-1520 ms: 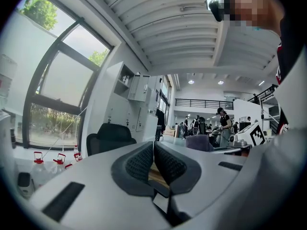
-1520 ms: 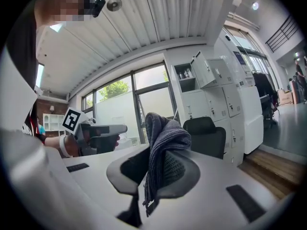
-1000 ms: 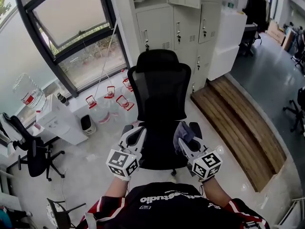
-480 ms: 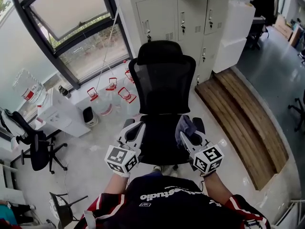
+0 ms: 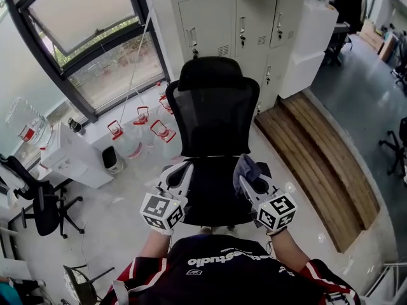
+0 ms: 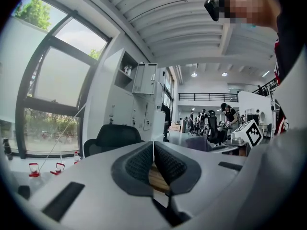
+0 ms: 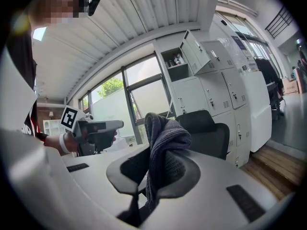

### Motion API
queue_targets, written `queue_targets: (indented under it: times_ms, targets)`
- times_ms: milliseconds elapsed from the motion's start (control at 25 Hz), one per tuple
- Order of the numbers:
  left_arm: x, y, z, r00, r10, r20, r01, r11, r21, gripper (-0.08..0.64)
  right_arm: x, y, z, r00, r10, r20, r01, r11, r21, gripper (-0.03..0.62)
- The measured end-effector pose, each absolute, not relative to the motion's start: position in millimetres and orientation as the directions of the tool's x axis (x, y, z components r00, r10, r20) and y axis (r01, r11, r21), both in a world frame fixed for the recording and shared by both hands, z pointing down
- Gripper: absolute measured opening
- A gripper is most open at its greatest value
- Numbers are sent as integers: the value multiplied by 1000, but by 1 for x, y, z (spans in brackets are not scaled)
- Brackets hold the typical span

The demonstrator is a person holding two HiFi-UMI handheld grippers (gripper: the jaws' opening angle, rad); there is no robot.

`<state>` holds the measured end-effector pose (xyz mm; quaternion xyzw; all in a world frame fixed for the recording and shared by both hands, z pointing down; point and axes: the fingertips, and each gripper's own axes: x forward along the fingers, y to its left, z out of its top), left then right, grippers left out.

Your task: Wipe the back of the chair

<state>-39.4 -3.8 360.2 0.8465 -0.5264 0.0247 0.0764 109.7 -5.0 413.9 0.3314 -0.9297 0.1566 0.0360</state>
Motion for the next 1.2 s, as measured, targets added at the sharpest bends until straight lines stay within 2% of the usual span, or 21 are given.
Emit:
queue_targets:
  times_ms: [680, 1200]
  targets:
    - [-155, -171, 374, 509, -852, 123, -858, -491, 148, 28, -16, -162, 419, -737, -641, 213, -676, 692, -255, 63]
    - [-224, -205, 394, 459, -878, 140, -880, -427, 209, 28, -112, -215, 444, -800, -544, 253, -600, 740, -305, 63]
